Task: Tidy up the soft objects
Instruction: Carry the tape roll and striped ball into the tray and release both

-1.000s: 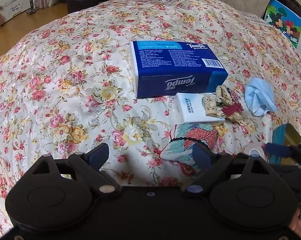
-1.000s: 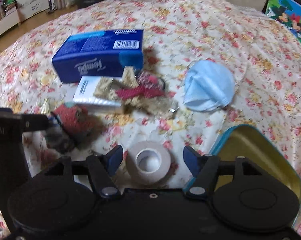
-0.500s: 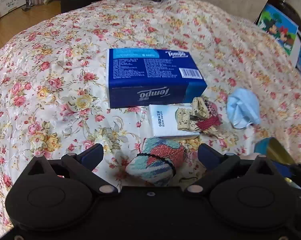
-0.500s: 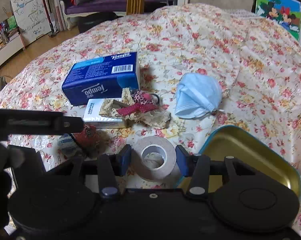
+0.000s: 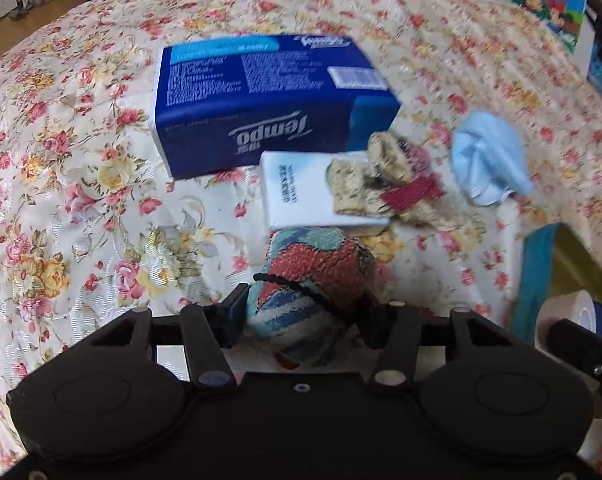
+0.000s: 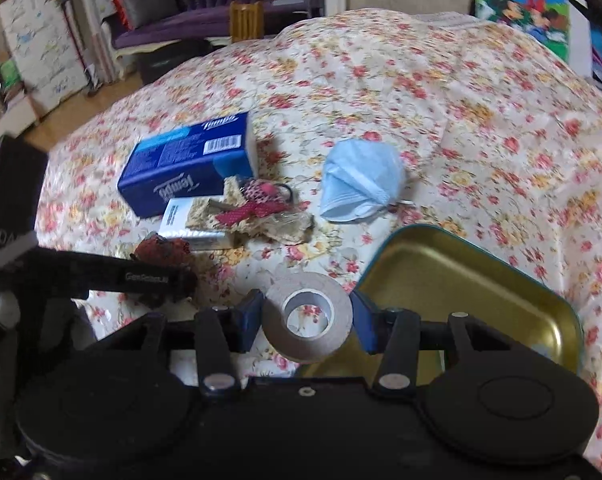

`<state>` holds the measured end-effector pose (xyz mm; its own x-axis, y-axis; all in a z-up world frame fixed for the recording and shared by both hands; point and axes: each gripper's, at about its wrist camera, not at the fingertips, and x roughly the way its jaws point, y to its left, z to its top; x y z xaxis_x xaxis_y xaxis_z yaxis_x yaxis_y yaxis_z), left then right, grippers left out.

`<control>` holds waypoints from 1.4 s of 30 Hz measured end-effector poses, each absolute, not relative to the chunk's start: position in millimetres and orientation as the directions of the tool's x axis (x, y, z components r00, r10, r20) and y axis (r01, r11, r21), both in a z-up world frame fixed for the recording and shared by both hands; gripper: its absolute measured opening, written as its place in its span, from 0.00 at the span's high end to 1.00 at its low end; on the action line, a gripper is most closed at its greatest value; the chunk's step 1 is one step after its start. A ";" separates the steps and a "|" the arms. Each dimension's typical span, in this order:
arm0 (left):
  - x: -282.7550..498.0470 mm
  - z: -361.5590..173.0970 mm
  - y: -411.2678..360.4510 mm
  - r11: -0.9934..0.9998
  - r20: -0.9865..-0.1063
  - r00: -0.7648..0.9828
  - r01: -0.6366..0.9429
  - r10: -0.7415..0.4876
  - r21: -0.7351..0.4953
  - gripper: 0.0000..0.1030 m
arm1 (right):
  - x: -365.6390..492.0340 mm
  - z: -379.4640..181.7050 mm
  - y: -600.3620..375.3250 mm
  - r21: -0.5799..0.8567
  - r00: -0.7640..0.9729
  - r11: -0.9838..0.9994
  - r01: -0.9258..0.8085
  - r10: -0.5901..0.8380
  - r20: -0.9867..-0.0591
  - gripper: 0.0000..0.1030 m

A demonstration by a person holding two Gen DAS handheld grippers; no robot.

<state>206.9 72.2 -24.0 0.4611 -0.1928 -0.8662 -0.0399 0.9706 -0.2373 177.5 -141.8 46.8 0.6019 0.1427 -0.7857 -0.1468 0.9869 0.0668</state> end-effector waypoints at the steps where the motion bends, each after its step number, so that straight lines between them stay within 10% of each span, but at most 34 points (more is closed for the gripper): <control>1: 205.3 -19.8 73.4 0.971 -0.860 0.473 -0.038 -0.191 -0.236 0.50 | 175.6 50.6 -146.3 0.082 0.602 0.988 -0.130 0.145 -0.786 0.54; 34: 121.7 55.3 -58.9 0.915 -0.816 0.448 0.332 -0.367 -0.229 0.49 | 5.3 77.5 -229.1 0.116 0.596 0.982 0.148 0.005 -0.803 0.54; 42: 124.9 63.7 -87.2 0.933 -0.830 0.474 0.329 -0.295 -0.144 0.27 | -3.2 73.3 -234.3 0.109 0.609 0.980 0.164 -0.014 -0.793 0.41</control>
<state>124.9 -87.2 63.7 0.4738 -0.2952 -0.8297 0.3290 0.9333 -0.1441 -3.2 -234.3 73.3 0.6091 -0.0138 -0.7929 0.1640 0.9804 0.1090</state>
